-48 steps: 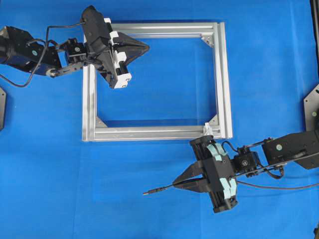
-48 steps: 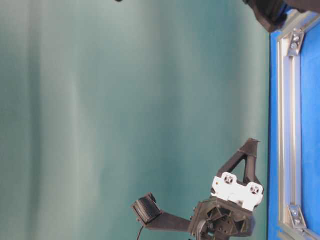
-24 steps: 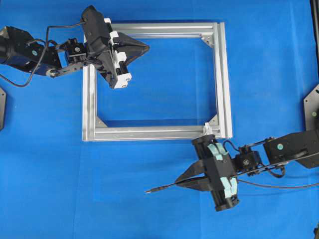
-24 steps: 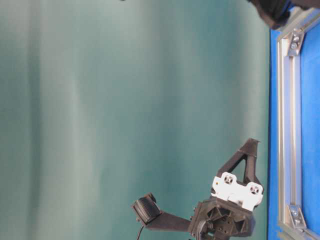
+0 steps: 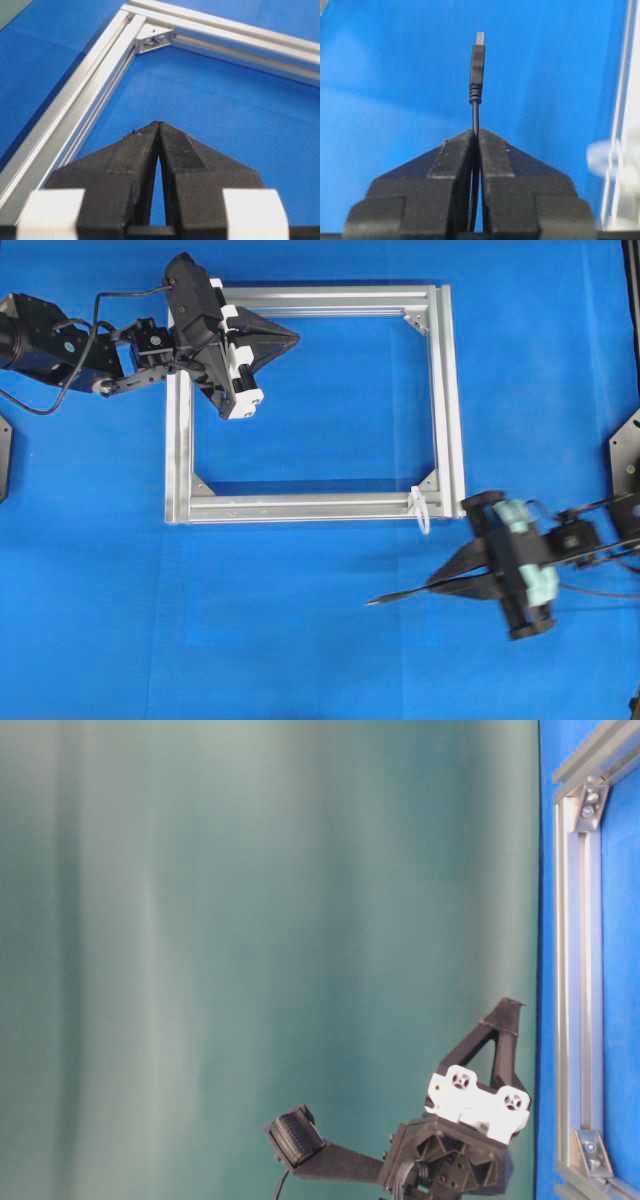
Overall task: Insert the wire through the string loop located on the right side.
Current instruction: 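Lift the cable and carry it right toward the white zip-tie loop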
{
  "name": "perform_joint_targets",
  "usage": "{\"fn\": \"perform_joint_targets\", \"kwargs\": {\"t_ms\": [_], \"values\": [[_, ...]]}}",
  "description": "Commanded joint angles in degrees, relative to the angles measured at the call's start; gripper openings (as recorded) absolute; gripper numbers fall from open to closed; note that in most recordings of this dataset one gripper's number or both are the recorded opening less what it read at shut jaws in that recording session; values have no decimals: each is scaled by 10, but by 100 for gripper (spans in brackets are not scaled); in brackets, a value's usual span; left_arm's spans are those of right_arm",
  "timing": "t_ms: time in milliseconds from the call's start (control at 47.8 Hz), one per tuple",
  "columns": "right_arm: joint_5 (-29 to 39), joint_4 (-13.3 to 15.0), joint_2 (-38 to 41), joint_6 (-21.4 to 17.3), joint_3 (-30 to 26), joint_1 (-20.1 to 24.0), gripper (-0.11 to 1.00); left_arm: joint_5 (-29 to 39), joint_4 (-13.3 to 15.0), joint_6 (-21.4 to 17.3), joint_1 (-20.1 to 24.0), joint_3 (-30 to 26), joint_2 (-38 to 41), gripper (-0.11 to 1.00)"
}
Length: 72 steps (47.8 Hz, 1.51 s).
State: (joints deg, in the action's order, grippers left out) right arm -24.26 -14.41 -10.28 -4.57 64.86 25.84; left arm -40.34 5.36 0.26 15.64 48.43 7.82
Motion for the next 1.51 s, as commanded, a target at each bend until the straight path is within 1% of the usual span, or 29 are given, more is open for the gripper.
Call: {"fn": "perform_joint_targets", "kwargs": {"t_ms": [0,105,293,377,481,649,733,900,1026,1088,1172,1486], "values": [[-1,-9,-47,1,30,5,-4,-3,-1,1,-1,-5,-17,0],[16,-11,-106,1,76,5,-4,-3,-1,1,-1,-5,-16,0],[56,-10,-212,7,134,4,-4,-3,-1,1,-2,-5,-17,0],[62,-9,-245,11,153,4,-4,-4,-1,1,-3,-6,-16,0],[62,-9,-268,16,171,-2,-4,-6,-2,1,-4,-9,-16,0],[54,-9,-263,18,175,-16,-4,-6,-2,1,-6,-10,-16,0],[40,-9,-253,20,176,-27,-4,-5,-2,1,-7,-9,-16,0],[7,-9,-225,30,175,-73,-4,-5,-2,1,-8,-9,-16,0],[-1,-9,-207,33,173,-113,-4,-5,-2,1,-8,-8,-16,0],[-3,-9,-201,34,173,-127,-4,-6,-2,1,-8,-8,-16,0],[-5,-9,-199,36,172,-134,-4,-5,-2,1,-9,-7,-17,0],[-5,-8,-200,36,172,-134,-4,-5,-3,1,-9,-7,-17,0]]}}
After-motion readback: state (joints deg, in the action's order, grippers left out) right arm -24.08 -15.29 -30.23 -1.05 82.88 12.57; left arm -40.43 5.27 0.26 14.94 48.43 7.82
